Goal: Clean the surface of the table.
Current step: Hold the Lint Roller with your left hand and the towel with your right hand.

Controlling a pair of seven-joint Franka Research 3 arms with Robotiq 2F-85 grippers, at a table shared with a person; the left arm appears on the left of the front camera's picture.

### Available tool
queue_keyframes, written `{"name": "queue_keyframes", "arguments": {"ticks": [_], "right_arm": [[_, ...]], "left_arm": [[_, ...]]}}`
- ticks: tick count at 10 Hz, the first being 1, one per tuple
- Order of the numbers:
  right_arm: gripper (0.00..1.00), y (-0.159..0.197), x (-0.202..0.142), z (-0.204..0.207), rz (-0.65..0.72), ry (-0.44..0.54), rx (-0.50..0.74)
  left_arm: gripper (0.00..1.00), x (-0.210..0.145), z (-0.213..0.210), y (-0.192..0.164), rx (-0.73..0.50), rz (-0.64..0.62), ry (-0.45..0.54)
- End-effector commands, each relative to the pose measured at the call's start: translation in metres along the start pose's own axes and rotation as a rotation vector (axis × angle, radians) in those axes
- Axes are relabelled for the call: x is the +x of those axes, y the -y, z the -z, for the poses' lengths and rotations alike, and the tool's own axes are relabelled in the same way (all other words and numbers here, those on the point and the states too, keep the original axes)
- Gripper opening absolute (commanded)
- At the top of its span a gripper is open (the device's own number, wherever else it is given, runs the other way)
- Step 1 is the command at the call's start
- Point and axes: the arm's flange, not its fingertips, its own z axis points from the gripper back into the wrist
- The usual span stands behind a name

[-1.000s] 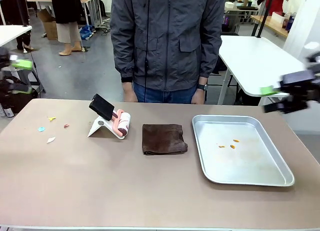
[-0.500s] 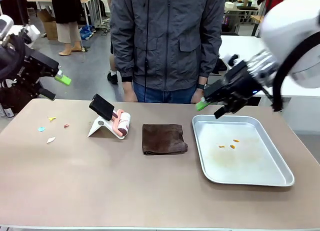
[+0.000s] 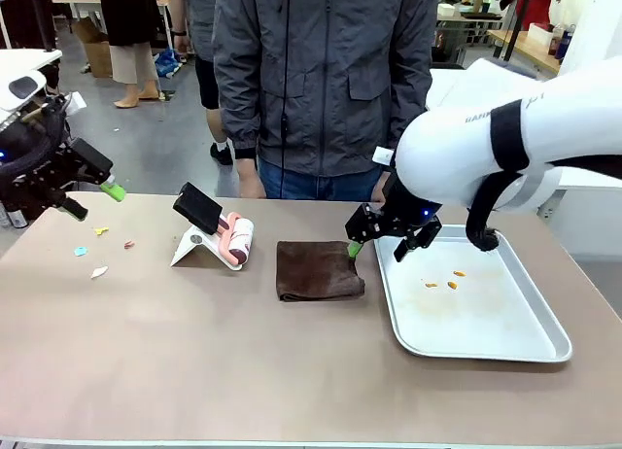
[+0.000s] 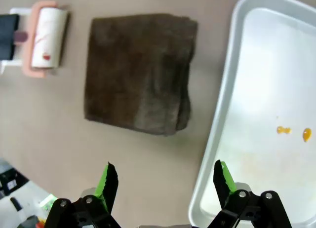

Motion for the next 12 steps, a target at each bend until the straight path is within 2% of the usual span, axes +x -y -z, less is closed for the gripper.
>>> {"name": "queue_keyframes", "arguments": {"ticks": [1, 2, 7, 8, 9, 12], "right_arm": [[1.0, 0.002, 0.016, -0.016, 0.056, 0.034, 0.038], [1.0, 0.0, 0.0, 0.0, 0.0, 0.0, 0.0], [1.0, -0.002, 0.001, 0.001, 0.008, -0.007, 0.01], [1.0, -0.013, 0.01, 0.011, -0.002, 0.039, 0.014], [1.0, -0.023, 0.017, 0.02, 0.002, 0.058, 0.013], [1.0, -0.039, 0.036, 0.045, 0.026, 0.037, 0.0]], "left_arm": [[1.0, -0.006, 0.0, 0.015, -0.019, 0.017, 0.011], [1.0, -0.006, 0.0, 0.015, -0.019, 0.017, 0.011], [1.0, -0.001, -0.001, 0.016, -0.01, 0.036, 0.001], [1.0, 0.015, 0.007, 0.024, -0.025, -0.029, 0.063], [1.0, 0.029, 0.019, 0.033, 0.009, -0.109, 0.073], [1.0, 0.061, 0.042, 0.043, -0.034, -0.216, 0.047]]}}
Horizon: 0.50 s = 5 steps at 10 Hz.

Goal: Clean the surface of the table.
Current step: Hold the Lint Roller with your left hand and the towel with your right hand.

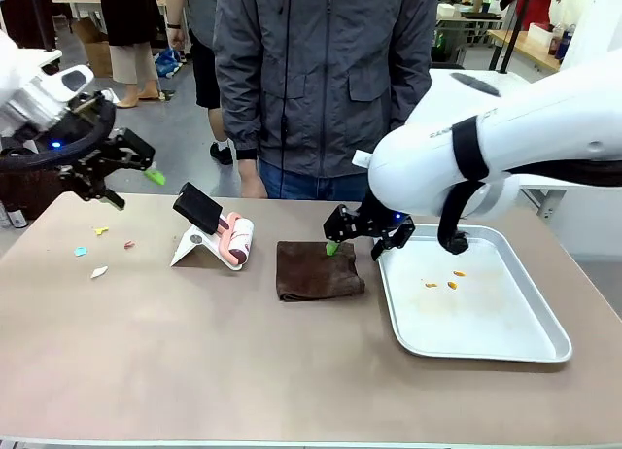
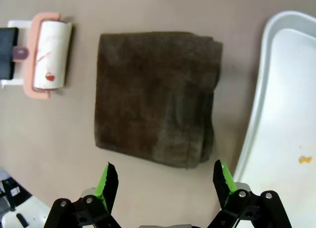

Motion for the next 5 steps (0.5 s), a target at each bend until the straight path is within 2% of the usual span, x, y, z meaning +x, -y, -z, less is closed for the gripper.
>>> {"name": "queue_keyframes", "arguments": {"ticks": [1, 3, 5], "right_arm": [[1.0, -0.018, 0.018, 0.017, 0.017, -0.002, -0.027], [1.0, -0.024, 0.029, 0.033, 0.021, -0.023, -0.078], [1.0, -0.03, 0.031, 0.047, -0.006, -0.064, -0.085]], "left_arm": [[1.0, 0.021, 0.013, 0.008, -0.053, -0.053, -0.035], [1.0, 0.026, 0.033, 0.01, -0.078, -0.052, -0.068], [1.0, 0.031, 0.048, 0.012, -0.053, -0.071, -0.053]]}}
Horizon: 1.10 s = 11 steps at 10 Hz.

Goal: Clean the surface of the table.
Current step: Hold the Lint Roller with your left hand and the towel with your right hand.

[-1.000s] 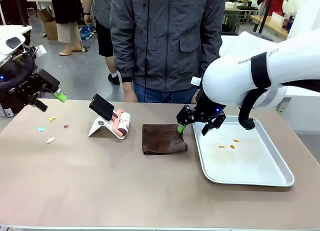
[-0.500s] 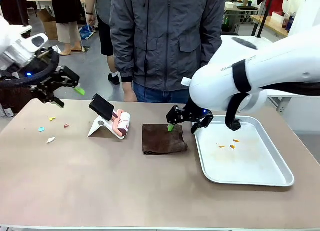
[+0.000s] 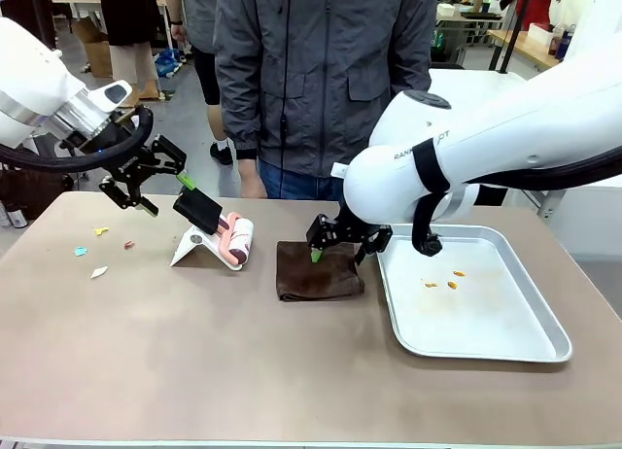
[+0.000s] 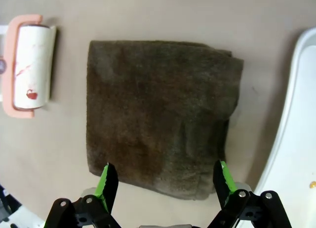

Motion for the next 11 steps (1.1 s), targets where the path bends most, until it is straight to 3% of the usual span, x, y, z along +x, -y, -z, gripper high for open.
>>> {"name": "queue_keyframes", "arguments": {"ticks": [1, 11], "right_arm": [[1.0, -0.016, 0.01, 0.007, 0.01, -0.024, -0.039], [1.0, -0.02, 0.032, 0.018, 0.024, -0.091, -0.234]], "left_arm": [[1.0, 0.007, 0.006, 0.005, -0.004, -0.014, 0.022], [1.0, 0.004, 0.041, 0.005, -0.107, 0.126, 0.039]]}}
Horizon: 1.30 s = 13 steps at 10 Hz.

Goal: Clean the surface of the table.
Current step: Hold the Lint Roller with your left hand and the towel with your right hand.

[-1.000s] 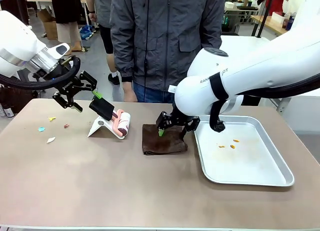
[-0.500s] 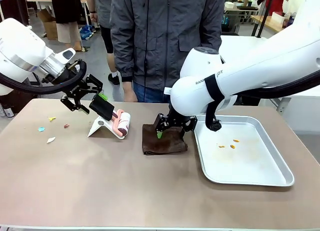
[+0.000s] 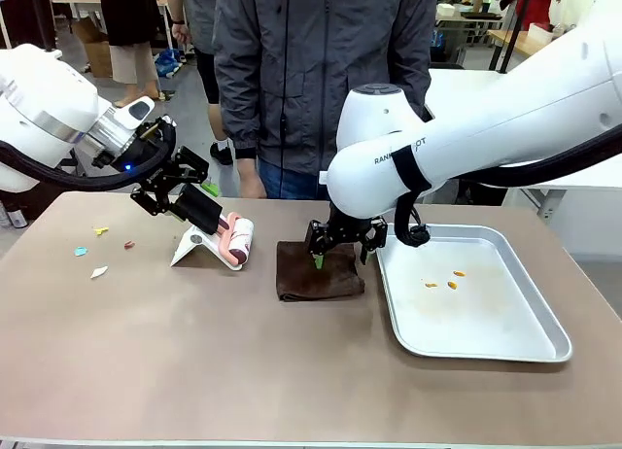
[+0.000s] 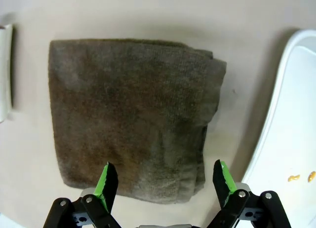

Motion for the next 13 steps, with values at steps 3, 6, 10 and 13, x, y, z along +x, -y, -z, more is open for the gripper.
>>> {"name": "queue_keyframes", "arguments": {"ticks": [3, 6, 10, 13], "right_arm": [[1.0, -0.008, 0.016, 0.014, 0.061, 0.019, -0.04], [1.0, -0.008, 0.017, 0.019, 0.071, 0.013, -0.016], [1.0, -0.006, 0.019, 0.022, 0.076, -0.002, 0.005], [1.0, -0.005, 0.02, 0.024, 0.097, -0.006, 0.005]], "left_arm": [[1.0, -0.006, 0.006, 0.0, -0.006, 0.006, 0.014], [1.0, -0.007, 0.006, -0.001, 0.009, -0.002, 0.005], [1.0, -0.008, 0.007, -0.002, 0.006, -0.028, 0.01], [1.0, -0.009, 0.007, -0.001, 0.012, -0.033, 0.025]]}}
